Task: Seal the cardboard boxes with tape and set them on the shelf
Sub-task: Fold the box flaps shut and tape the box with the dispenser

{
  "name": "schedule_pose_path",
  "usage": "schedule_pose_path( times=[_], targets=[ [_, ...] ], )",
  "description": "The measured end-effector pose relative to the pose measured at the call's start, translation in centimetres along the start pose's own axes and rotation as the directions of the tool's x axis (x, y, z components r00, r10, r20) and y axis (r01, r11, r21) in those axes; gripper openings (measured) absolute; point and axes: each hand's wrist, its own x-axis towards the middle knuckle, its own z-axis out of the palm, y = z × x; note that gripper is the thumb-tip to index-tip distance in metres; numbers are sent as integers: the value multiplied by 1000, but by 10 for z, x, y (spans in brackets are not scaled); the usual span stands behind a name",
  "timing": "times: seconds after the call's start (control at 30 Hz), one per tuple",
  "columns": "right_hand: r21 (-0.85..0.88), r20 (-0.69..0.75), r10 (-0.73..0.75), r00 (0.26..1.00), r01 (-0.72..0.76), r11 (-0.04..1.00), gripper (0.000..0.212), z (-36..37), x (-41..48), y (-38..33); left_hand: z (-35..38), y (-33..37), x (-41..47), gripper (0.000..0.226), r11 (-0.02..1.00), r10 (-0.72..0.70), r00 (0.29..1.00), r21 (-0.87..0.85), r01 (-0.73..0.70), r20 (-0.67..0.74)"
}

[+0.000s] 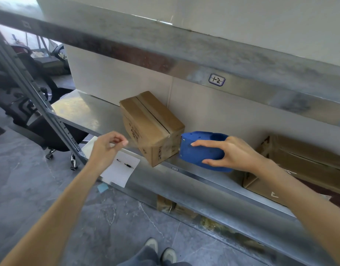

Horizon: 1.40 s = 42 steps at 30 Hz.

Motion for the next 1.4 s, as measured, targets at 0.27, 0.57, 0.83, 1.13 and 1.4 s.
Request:
schedule_pose_path(
  times=[0.27, 0.57, 0.83, 1.13, 1.4],
  targets=[
    [17, 21, 92, 996, -92, 996, 56, -1, -13, 14, 30, 0, -12, 10, 995, -33, 998, -90, 37, 45],
    [59, 60, 136, 989, -139, 988, 55, 0, -16, 23, 48, 0, -8, 7, 992, 57, 998, -114, -55, 18],
    [80, 57, 129, 990, -133, 988, 56, 6, -13, 27, 57, -21, 2, 38, 989, 129, 991, -78, -126, 41],
    [100, 86, 124, 989, -132, 986, 55, 8, -9, 28, 79, -29, 7, 31, 962, 272, 958, 3, -273, -87],
    [101, 109, 116, 987, -127, 987, 58, 11, -2, 37, 79, -34, 15, 26, 927, 369, 911, 137, -348, -182]
  ],
)
